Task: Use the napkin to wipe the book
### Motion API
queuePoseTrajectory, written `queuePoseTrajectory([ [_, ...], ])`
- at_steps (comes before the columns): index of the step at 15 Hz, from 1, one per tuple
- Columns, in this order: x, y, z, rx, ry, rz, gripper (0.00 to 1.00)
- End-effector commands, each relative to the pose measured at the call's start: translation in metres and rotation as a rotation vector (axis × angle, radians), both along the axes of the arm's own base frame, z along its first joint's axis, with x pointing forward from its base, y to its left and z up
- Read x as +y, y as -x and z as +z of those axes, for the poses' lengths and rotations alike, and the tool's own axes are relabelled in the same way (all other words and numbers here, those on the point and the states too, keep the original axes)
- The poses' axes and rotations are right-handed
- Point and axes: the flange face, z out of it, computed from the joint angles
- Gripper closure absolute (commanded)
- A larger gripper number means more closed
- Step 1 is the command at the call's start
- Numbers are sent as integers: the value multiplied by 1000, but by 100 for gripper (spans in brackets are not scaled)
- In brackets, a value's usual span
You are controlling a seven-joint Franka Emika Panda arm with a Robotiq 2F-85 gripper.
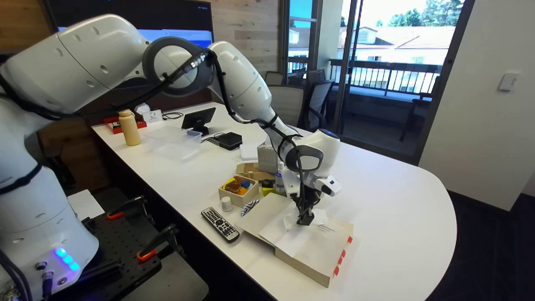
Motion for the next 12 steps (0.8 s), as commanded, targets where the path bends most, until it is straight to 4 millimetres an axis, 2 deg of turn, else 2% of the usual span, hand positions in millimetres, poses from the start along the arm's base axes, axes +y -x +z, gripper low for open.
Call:
queuePoseTrajectory([
  [1,6,9,9,69,-96,14,97],
  [6,-11,24,20,161,3,-76,97],
  [12,-35,27,36,170,153,-166,97],
])
